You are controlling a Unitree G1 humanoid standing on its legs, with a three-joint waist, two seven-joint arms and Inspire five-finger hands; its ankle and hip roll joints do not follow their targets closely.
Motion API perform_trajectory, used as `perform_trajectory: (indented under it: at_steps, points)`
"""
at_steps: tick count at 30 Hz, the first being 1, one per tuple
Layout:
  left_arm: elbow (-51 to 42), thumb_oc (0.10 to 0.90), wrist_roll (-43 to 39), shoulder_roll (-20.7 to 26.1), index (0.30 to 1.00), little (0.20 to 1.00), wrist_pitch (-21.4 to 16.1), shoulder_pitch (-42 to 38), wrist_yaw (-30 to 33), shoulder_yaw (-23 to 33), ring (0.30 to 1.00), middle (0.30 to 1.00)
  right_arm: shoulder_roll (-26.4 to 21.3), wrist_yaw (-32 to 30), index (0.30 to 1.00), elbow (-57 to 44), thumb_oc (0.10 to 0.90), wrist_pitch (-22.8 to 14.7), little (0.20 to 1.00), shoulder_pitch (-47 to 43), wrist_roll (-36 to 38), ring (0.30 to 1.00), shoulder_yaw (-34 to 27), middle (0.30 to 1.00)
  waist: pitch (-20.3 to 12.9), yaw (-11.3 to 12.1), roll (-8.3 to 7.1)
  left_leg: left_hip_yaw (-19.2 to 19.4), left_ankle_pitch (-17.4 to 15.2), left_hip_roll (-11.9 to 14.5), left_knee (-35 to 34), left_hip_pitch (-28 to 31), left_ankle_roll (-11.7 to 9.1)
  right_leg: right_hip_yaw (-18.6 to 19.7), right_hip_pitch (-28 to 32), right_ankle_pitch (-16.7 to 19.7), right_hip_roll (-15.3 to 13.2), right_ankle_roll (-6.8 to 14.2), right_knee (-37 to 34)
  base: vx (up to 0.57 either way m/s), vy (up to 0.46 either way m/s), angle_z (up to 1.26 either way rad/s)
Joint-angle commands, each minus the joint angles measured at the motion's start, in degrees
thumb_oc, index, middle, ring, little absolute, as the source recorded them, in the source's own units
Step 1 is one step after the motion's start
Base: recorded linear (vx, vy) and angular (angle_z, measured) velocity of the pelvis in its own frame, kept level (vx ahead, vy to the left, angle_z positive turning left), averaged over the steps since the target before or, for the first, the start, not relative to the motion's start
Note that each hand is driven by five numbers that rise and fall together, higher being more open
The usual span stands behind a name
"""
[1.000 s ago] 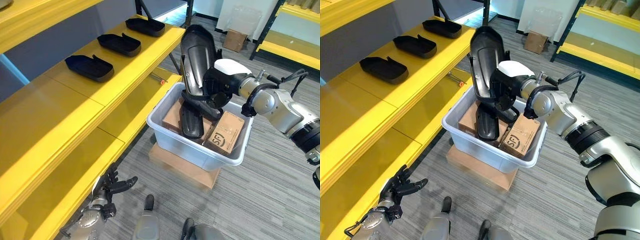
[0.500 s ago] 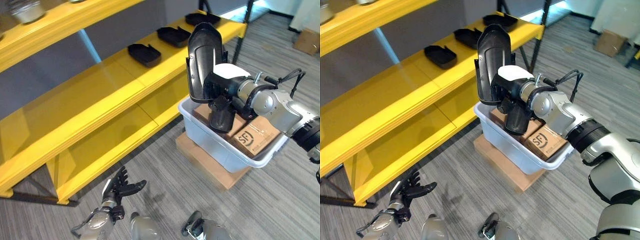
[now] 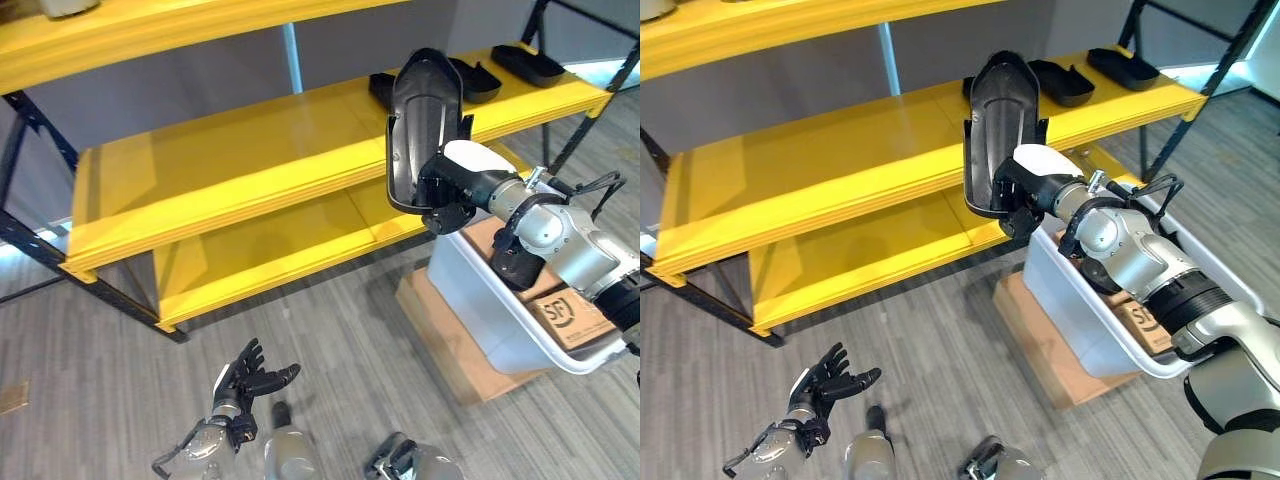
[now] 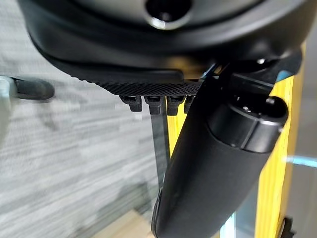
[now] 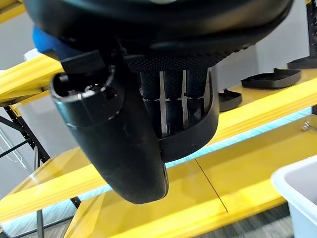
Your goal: Move parts from the plastic box to the shelf.
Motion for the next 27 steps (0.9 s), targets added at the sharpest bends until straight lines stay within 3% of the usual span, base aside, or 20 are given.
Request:
perform_trajectory:
  at_steps: [1,9,15,17,20,21,22,23,24,25,26,27]
  points:
    - [-6.7,0.9,0.8,2.4,1.0,1.0,-4.7,-0.4,-0.9,1.4,1.0,1.0,0.8,-4.6,0.3,-1.8,0.4,-2.5,0.3,-7.9,0.6,0.3,-6.2,0.3,-4.5,1.8,-4.19,-3.7,-0.4,1.0,7.0,-6.5,1.0,1.4,14.0,1.6,-2.8,6.7,-11.2,0.1,0.133,0.13]
    - [-7.2,0.9,0.8,2.8,1.0,1.0,-4.9,-0.3,-0.9,1.8,1.0,1.0,1.1,-3.9,0.3,-1.0,0.4,-2.3,0.3,-7.9,0.4,0.3,-5.6,0.3,-5.3,3.2,-5.78,-4.9,-3.6,-1.9,7.4,-7.6,2.2,-0.2,15.7,5.7,-3.7,8.7,-16.0,0.06,0.085,0.19]
    - [-8.1,0.9,0.7,3.7,1.0,1.0,-5.2,0.1,-0.2,3.4,1.0,1.0,3.7,-3.1,0.3,1.1,0.4,-2.0,0.3,-9.5,-0.3,0.3,-3.8,0.3,-5.3,4.9,-6.93,-4.9,-8.5,-4.9,10.0,-8.2,4.7,0.7,15.9,9.0,-6.1,10.7,-17.9,0.06,0.115,0.03]
    - [-8.5,0.9,0.8,4.2,1.0,1.0,-5.3,0.1,0.2,3.9,1.0,1.0,4.7,-3.0,0.3,1.6,0.4,-1.9,0.3,-9.5,-0.3,0.3,-3.8,0.3,-5.2,5.5,-7.27,-4.7,-11.0,-6.2,12.1,-8.6,6.0,0.7,16.0,9.5,-7.7,11.3,-16.9,0.11,0.182,-0.02]
    - [-8.8,0.9,1.3,5.3,1.0,1.0,-5.4,-0.4,0.6,4.3,1.0,1.0,5.0,-3.0,0.3,2.6,0.4,-1.4,0.3,-9.3,-1.6,0.3,-4.1,0.3,-4.6,5.8,-7.68,-5.1,-15.9,-10.4,16.2,-9.4,9.6,2.5,15.0,15.7,-12.7,12.7,-9.8,0.13,0.24,0.06]
    - [-8.8,0.9,1.3,5.3,1.0,1.0,-5.4,-0.4,0.6,4.3,1.0,1.0,5.0,-3.0,0.3,2.6,0.4,-1.4,0.3,-9.2,-1.6,0.3,-4.2,0.3,-4.5,5.8,-7.97,-5.0,-16.2,-10.8,16.3,-9.4,9.9,2.8,14.8,15.8,-13.3,13.1,-9.4,0.16,0.261,0.21]
    - [-8.9,0.9,1.6,5.4,1.0,1.0,-5.3,-0.6,0.9,4.2,1.0,1.0,4.5,-3.1,0.3,2.4,0.4,-1.2,0.3,-8.0,-2.0,0.3,-5.0,0.3,-4.2,5.1,-7.69,-5.7,-17.7,-13.5,16.5,-8.7,11.9,6.2,13.7,21.8,-15.4,13.1,-4.8,0.15,0.258,0.34]
    - [-8.6,0.9,2.0,5.7,1.0,1.0,-5.2,-0.9,1.1,4.0,1.0,1.0,4.4,-3.3,0.3,2.2,0.4,-1.1,0.3,-7.7,-2.1,0.3,-5.3,0.3,-3.8,4.2,-7.18,-6.4,-18.1,-14.7,16.7,-8.2,13.1,9.3,12.1,24.0,-15.8,12.9,-1.8,0.14,0.25,0.6]
    - [-8.6,0.9,2.0,5.7,1.0,1.0,-5.2,-1.0,1.1,3.9,1.0,1.0,4.3,-3.3,0.3,2.1,0.4,-1.0,0.3,-7.7,-2.1,0.3,-5.3,0.3,-3.7,4.5,-7.39,-6.0,-18.3,-15.0,16.8,-8.2,13.3,10.0,11.5,24.1,-16.2,13.2,-1.3,0.11,0.202,0.92]
    - [-7.3,0.9,2.9,6.3,1.0,1.0,-5.1,-2.0,1.4,3.5,1.0,1.0,3.0,-3.4,0.3,0.9,0.4,-0.8,0.3,-5.5,-2.0,0.3,-7.0,0.3,-3.2,2.5,-6.67,-8.1,-18.6,-16.8,16.1,-7.5,14.6,18.8,6.6,24.0,-12.8,12.2,3.2,0.12,0.153,0.92]
    - [-6.9,0.9,3.1,6.7,1.0,1.0,-5.0,-2.7,1.2,2.9,1.0,1.0,2.2,-3.2,0.3,0.2,0.4,-0.8,0.3,-5.0,-2.2,0.3,-7.0,0.3,-2.6,1.1,-5.94,-9.2,-18.4,-17.0,15.3,-6.4,14.7,23.3,2.6,20.3,-8.4,10.6,4.8,0.12,0.134,0.9]
    - [-6.9,0.9,3.1,6.7,1.0,1.0,-5.0,-2.7,1.2,2.9,1.0,1.0,2.2,-3.2,0.3,0.2,0.4,-0.8,0.3,-4.9,-2.2,0.3,-7.1,0.3,-2.7,1.3,-5.97,-9.0,-18.3,-17.0,15.2,-6.5,14.7,23.4,2.3,20.2,-8.4,10.5,5.0,0.14,0.121,0.63]
